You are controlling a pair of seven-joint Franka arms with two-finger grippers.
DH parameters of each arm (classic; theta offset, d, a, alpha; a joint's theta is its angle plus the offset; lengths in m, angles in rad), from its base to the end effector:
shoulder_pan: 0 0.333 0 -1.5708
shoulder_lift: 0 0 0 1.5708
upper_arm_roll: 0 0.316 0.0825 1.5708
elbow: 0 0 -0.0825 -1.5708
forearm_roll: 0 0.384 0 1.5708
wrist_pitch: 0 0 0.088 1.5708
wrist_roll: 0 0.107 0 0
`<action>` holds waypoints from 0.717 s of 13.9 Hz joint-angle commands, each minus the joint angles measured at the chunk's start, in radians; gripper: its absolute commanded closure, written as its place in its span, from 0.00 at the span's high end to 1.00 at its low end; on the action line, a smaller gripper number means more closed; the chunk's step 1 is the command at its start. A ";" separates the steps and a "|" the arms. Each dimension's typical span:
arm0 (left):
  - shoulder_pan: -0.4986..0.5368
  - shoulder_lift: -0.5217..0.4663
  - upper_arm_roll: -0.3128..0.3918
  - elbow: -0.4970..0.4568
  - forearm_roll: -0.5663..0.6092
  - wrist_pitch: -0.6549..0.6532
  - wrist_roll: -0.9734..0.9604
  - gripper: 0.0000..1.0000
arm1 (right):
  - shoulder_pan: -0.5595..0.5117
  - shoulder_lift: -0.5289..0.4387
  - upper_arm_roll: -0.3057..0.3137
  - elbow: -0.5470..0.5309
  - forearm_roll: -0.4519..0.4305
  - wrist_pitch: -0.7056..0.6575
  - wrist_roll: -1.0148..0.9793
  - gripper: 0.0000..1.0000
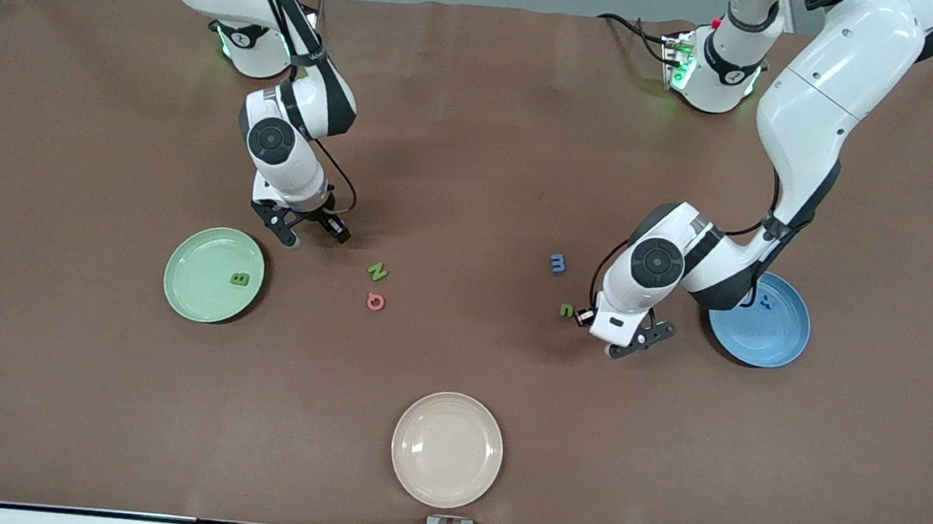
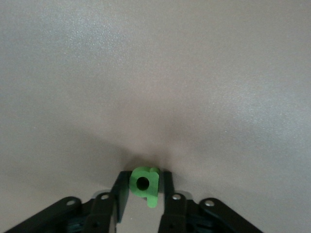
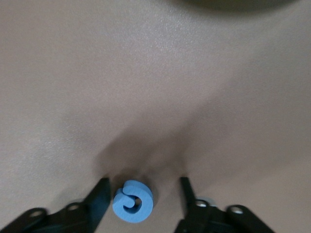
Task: Sort upper and lower case letters into plates
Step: 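Release the q with the left gripper while the right gripper drops the G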
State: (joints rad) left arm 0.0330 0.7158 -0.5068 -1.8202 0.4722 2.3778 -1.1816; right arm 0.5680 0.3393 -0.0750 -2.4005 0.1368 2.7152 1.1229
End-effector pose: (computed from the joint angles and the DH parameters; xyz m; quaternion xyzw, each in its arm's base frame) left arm 0.5805 -0.2712 0.1782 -0.9743 -0.2248 0.0148 0.0076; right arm 0.4386 0.2280 0.1737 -0.9301 0.3667 0.0185 0.0024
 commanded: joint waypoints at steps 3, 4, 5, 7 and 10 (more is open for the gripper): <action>-0.005 0.007 0.004 0.016 0.029 0.011 -0.024 0.12 | -0.002 -0.026 -0.003 -0.037 -0.002 0.000 0.034 0.01; -0.002 -0.001 0.002 0.018 0.031 0.005 -0.023 0.10 | -0.007 -0.026 -0.005 -0.031 -0.002 -0.003 0.031 0.00; 0.004 -0.018 0.002 0.015 0.031 0.000 -0.017 0.09 | -0.019 -0.037 -0.009 -0.020 -0.002 -0.005 0.012 0.00; 0.013 -0.067 -0.002 0.010 0.031 -0.049 0.006 0.08 | -0.089 -0.081 -0.009 0.026 -0.003 -0.102 -0.059 0.00; 0.076 -0.142 -0.037 0.007 0.007 -0.208 0.198 0.08 | -0.187 -0.106 -0.009 0.185 -0.006 -0.351 -0.176 0.00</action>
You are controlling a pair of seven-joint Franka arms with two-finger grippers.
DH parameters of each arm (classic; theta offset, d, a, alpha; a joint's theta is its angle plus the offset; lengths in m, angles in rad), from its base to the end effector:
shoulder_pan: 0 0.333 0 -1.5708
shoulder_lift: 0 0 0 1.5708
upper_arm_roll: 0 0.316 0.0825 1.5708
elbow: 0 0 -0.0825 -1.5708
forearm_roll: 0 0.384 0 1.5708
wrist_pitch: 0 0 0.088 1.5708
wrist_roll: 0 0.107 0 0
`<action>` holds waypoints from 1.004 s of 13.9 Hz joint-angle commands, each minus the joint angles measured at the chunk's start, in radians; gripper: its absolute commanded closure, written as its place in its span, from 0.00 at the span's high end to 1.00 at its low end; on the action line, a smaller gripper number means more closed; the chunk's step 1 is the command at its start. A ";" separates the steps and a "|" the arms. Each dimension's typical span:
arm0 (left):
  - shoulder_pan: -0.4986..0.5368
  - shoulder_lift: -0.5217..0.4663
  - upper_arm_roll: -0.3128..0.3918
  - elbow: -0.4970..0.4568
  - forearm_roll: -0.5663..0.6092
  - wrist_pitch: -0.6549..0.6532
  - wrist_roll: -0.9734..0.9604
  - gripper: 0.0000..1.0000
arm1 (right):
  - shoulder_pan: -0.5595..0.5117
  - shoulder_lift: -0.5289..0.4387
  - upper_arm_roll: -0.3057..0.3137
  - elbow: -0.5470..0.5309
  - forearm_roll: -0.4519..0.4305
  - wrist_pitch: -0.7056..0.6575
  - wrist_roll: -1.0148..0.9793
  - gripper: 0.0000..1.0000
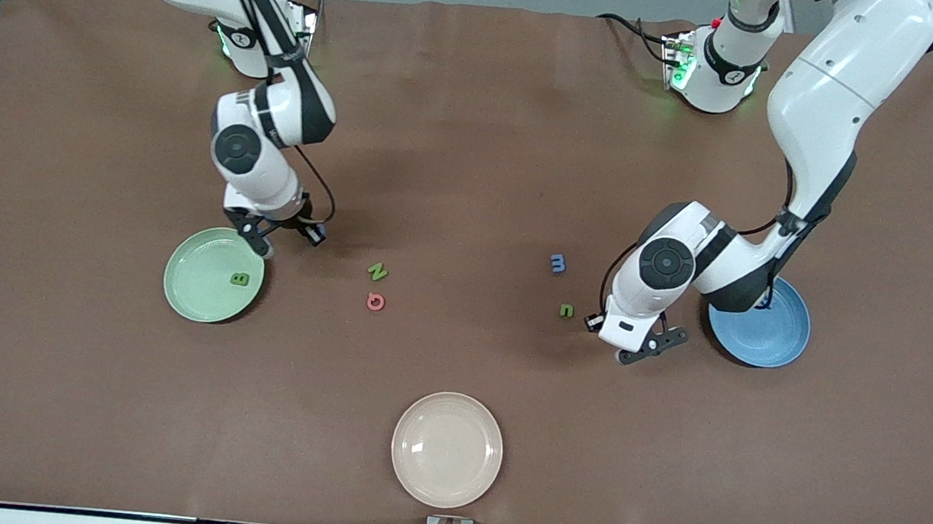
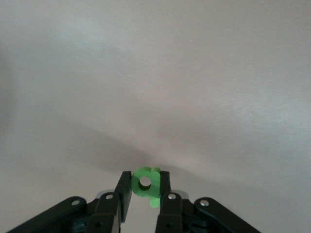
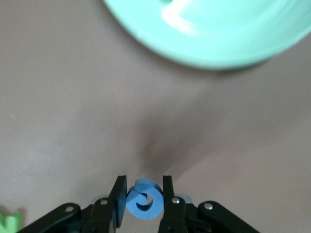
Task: Sort upper and lower case letters into plates
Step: 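Release the q with the left gripper while the right gripper drops the G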
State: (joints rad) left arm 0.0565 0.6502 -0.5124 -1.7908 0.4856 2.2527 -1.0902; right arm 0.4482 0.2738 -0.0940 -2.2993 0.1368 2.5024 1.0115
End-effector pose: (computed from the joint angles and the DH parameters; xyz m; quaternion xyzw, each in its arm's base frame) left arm 0.5950 -0.2509 0.2177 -0.9806 -0.1906 0.0063 0.0452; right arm 0.4897 0.1791 0.2234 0.9264 -0.3740 -0.0429 0.0012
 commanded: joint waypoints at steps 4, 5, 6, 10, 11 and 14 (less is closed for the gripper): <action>0.340 -0.127 -0.225 -0.102 -0.018 -0.131 0.376 0.08 | -0.222 -0.035 0.010 0.186 -0.022 -0.244 -0.296 0.00; 0.411 -0.138 -0.260 -0.128 -0.015 -0.131 0.450 0.08 | -0.256 -0.033 0.008 0.182 -0.029 -0.238 -0.347 0.00; 0.461 -0.139 -0.280 -0.143 -0.012 -0.130 0.519 0.08 | -0.290 -0.028 0.010 0.181 -0.058 -0.229 -0.378 0.00; 0.560 -0.129 -0.288 -0.208 0.057 -0.081 0.608 0.08 | -0.338 0.073 0.011 0.184 -0.092 -0.137 -0.392 0.02; 0.587 -0.126 -0.288 -0.234 0.080 -0.047 0.610 0.08 | -0.341 0.100 0.011 0.184 -0.092 -0.116 -0.392 0.02; 0.666 -0.115 -0.288 -0.343 0.160 0.123 0.635 0.08 | -0.348 0.151 0.013 0.179 -0.079 -0.074 -0.386 0.02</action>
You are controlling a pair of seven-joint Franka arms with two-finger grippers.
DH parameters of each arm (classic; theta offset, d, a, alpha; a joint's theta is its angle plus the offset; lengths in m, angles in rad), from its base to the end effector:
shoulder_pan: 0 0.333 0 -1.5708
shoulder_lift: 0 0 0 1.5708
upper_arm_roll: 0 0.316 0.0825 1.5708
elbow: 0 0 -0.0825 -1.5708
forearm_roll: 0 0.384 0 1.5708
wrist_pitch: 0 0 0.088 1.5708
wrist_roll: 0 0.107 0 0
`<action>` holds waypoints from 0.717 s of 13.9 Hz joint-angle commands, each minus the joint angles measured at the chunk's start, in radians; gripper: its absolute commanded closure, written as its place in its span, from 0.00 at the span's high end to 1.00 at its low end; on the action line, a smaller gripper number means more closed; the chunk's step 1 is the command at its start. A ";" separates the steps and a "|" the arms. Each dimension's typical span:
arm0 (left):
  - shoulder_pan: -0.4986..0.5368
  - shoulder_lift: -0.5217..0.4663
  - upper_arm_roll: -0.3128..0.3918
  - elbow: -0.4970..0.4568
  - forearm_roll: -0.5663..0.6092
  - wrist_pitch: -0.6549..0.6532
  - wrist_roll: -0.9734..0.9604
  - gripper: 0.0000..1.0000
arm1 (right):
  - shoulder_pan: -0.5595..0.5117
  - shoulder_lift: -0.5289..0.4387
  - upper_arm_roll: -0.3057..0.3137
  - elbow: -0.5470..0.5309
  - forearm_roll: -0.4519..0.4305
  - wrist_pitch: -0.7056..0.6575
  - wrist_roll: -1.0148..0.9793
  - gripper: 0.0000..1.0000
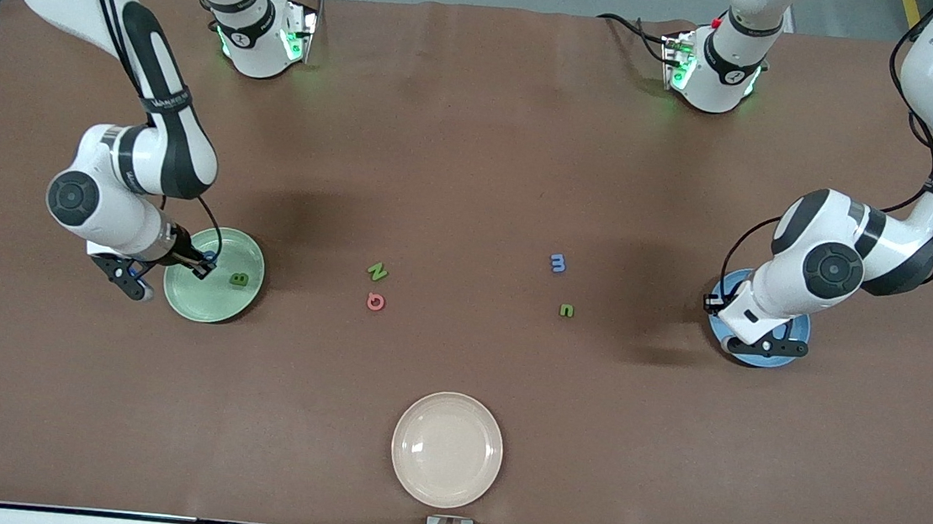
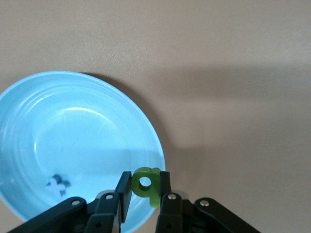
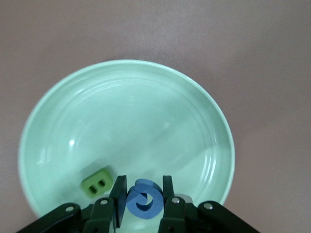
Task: Sort upper and lower case letters into plates
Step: 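Release the q with the left gripper while the right gripper drops the G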
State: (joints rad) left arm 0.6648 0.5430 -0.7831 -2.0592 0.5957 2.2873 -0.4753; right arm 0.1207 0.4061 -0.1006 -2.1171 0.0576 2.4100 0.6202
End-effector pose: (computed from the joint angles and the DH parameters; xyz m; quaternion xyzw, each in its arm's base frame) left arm 0.5747 -0.0508 0.2283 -0.9988 0.0084 0.0360 0.0336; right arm 0.5659 0.0115 0.2105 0.9479 -0.3137 -0.0517 0.0193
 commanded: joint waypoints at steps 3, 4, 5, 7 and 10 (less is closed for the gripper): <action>0.096 0.011 -0.018 -0.093 0.090 0.095 0.062 0.08 | -0.015 0.023 0.024 -0.015 0.005 0.018 0.016 0.03; 0.102 0.011 -0.018 -0.098 0.096 0.097 0.070 0.08 | -0.013 0.023 0.024 -0.024 0.007 0.017 0.016 0.03; 0.102 0.012 -0.016 -0.101 0.096 0.097 0.075 0.08 | -0.012 0.022 0.025 -0.029 0.008 0.015 0.019 0.04; 0.102 0.012 -0.015 -0.107 0.101 0.097 0.076 0.08 | -0.006 0.022 0.025 -0.027 0.033 0.003 0.018 0.32; 0.102 0.015 -0.015 -0.108 0.102 0.095 0.078 0.08 | -0.004 -0.007 0.025 0.023 0.033 -0.064 0.015 1.00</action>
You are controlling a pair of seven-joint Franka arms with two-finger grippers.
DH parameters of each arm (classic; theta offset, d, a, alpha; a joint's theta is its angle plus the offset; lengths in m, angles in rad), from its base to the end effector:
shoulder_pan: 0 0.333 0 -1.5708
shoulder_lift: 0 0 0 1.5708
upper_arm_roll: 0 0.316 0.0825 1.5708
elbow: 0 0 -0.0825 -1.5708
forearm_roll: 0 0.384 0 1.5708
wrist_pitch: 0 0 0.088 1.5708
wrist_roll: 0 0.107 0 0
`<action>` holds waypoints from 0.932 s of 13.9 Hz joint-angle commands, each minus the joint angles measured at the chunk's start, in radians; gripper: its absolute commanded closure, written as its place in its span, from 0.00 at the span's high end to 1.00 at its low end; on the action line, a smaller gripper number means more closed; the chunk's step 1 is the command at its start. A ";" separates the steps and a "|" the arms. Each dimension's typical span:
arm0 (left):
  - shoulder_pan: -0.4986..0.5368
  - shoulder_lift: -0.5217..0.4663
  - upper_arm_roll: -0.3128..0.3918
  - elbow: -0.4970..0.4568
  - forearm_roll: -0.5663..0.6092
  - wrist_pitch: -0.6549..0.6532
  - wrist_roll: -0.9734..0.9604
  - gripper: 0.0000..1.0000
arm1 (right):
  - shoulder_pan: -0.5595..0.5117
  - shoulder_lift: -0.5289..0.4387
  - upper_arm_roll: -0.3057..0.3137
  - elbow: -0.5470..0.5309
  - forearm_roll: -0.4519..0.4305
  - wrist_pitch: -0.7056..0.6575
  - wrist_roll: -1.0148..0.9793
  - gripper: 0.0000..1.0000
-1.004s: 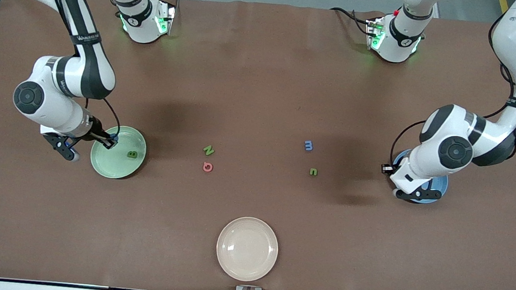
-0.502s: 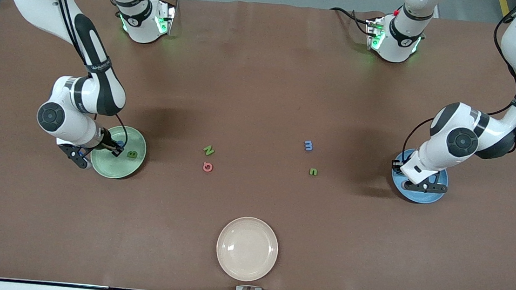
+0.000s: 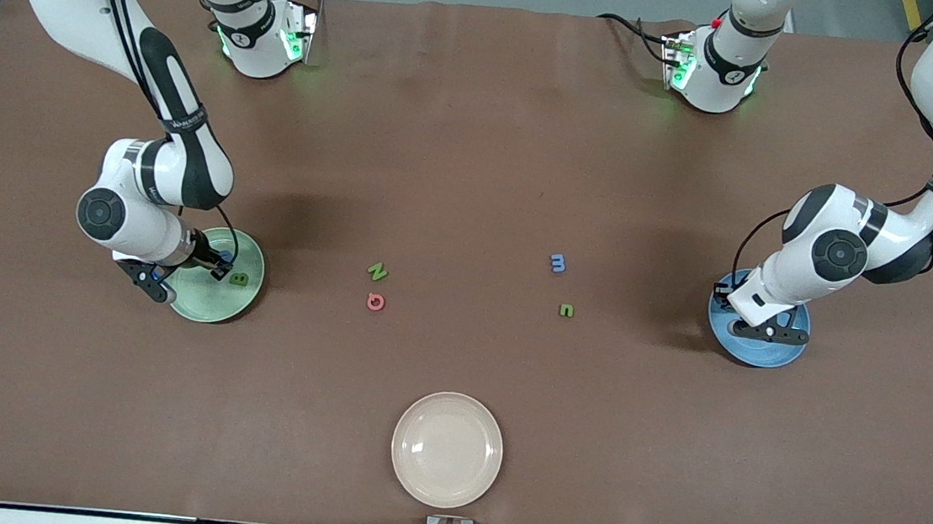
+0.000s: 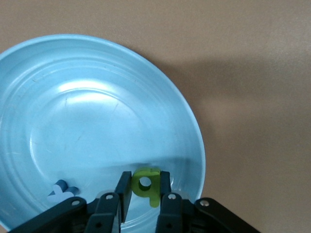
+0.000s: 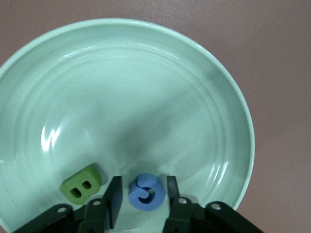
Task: Sort upper and lower case letters into plates
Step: 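Grasp the u with the left gripper while the right gripper grasps the N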
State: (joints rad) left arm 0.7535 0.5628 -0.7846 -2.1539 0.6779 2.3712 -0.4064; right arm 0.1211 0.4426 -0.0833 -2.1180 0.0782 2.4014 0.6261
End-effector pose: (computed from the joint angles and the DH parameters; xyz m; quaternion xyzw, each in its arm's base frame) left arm 0.5488 -0.0197 0.1954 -0.9976 0.0488 0.0389 0.0295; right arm 0.5594 0.0210 0.1887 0.9455 -0.3160 -0.0759 0.0199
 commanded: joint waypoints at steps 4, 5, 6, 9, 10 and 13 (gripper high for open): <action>0.021 0.002 -0.010 -0.014 0.028 0.013 0.018 0.10 | 0.020 -0.111 0.022 0.160 0.022 -0.295 0.111 1.00; 0.027 0.012 -0.010 -0.012 0.037 0.014 0.018 0.11 | 0.049 -0.122 0.030 0.164 0.022 -0.295 0.189 1.00; 0.029 0.015 -0.010 -0.012 0.055 0.014 0.018 0.11 | 0.083 -0.127 0.030 0.164 0.022 -0.286 0.261 1.00; 0.041 0.005 -0.013 -0.014 0.057 0.010 0.056 0.46 | 0.188 -0.125 0.031 0.162 0.023 -0.262 0.441 1.00; 0.043 -0.001 -0.015 -0.012 0.057 0.005 0.093 0.73 | 0.219 -0.124 0.030 0.158 0.023 -0.243 0.470 1.00; 0.053 -0.053 -0.083 0.005 0.039 -0.080 0.109 0.99 | 0.314 -0.116 0.030 0.138 0.100 -0.151 0.536 1.00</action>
State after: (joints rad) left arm 0.7909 0.5696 -0.8063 -2.1507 0.7183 2.3615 -0.3065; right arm 0.3900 0.3300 -0.0450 -1.9546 0.1331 2.1925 1.1233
